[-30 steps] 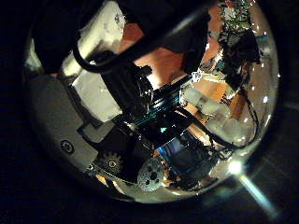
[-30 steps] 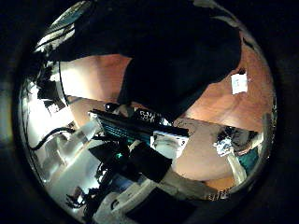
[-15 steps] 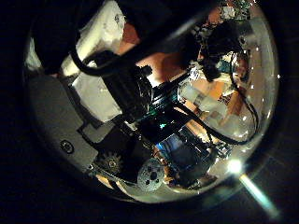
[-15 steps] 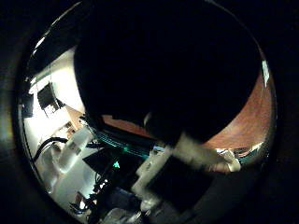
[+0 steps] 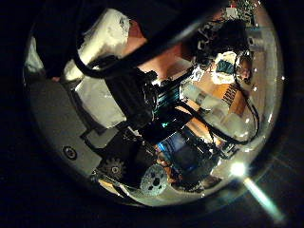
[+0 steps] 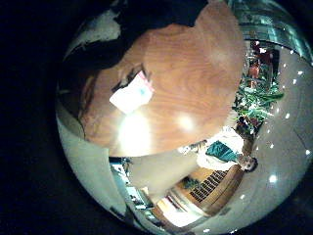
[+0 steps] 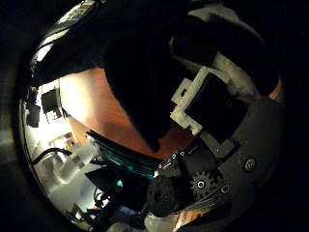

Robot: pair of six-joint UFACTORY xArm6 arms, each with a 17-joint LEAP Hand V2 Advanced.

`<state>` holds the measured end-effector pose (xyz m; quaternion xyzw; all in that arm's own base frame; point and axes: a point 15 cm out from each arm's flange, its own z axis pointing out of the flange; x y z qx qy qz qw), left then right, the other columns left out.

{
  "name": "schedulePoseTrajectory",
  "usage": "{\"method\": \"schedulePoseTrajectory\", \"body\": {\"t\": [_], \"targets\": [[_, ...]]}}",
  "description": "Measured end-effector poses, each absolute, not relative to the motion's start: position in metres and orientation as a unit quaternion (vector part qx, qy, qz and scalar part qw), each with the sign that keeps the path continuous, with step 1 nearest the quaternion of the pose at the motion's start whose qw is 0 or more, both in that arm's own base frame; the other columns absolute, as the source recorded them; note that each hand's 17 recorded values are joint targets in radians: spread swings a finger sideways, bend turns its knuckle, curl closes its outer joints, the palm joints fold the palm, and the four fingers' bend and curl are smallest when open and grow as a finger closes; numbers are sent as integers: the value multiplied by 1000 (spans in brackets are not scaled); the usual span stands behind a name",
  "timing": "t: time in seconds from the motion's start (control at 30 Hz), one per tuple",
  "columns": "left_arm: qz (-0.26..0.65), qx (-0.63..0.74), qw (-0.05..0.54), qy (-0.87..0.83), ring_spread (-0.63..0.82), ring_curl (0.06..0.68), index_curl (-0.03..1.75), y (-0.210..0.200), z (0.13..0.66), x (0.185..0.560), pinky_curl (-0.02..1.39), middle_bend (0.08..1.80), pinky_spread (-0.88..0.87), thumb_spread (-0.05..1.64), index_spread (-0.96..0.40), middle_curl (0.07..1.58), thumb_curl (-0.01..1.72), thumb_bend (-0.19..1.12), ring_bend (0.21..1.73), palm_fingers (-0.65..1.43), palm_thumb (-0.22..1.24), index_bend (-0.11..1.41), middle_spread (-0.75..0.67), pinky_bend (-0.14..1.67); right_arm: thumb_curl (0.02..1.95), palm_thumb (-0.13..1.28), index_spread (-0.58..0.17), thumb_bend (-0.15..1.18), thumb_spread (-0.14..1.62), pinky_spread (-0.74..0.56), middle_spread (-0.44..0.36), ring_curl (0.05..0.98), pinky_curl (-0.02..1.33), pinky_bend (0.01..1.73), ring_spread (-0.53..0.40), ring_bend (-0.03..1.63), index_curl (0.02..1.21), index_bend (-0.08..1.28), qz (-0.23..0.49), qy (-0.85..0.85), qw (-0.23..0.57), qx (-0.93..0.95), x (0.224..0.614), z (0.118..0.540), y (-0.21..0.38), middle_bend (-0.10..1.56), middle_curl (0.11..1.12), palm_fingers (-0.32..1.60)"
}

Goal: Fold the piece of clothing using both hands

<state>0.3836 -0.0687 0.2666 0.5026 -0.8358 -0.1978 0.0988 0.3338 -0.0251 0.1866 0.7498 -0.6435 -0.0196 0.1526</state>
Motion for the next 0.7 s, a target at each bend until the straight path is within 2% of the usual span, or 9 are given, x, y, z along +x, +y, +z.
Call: {"method": "schedulePoseTrajectory", "body": {"t": [0.17,0.4,0.5,0.7], "targets": [[-200,497,107,-838,-401,545,1273,-59,272,361,808,960,-617,1441,-742,1034,306,-10,1401,1050,495,505,-557,1055,523,931,-379,53,1166,-196,-202,619,468,1487,-232,1389,810,979,-29,-642,157,750,305,233,-29,1201,841,1069],[-206,497,128,-833,-402,544,1289,-46,290,335,819,948,-625,1441,-749,1042,301,-8,1394,1057,471,485,-565,1041,562,965,-351,27,1173,-176,-181,657,526,1485,-221,1410,864,1006,17,-654,100,750,326,319,-22,1237,855,1061],[-200,505,124,-831,-402,545,1292,-43,298,339,824,944,-628,1441,-751,1046,300,-6,1392,1059,468,477,-568,1035,575,974,-342,12,1171,-173,-174,667,546,1477,-218,1407,879,1015,29,-659,70,748,344,346,-14,1246,854,1063],[-197,525,127,-818,-403,545,1299,-31,284,370,832,935,-633,1441,-755,1051,299,-5,1388,1063,465,465,-573,1025,598,980,-331,-8,1168,-170,-166,684,587,1458,-216,1405,900,1015,12,-656,84,750,392,333,-6,1259,850,1058]]}}
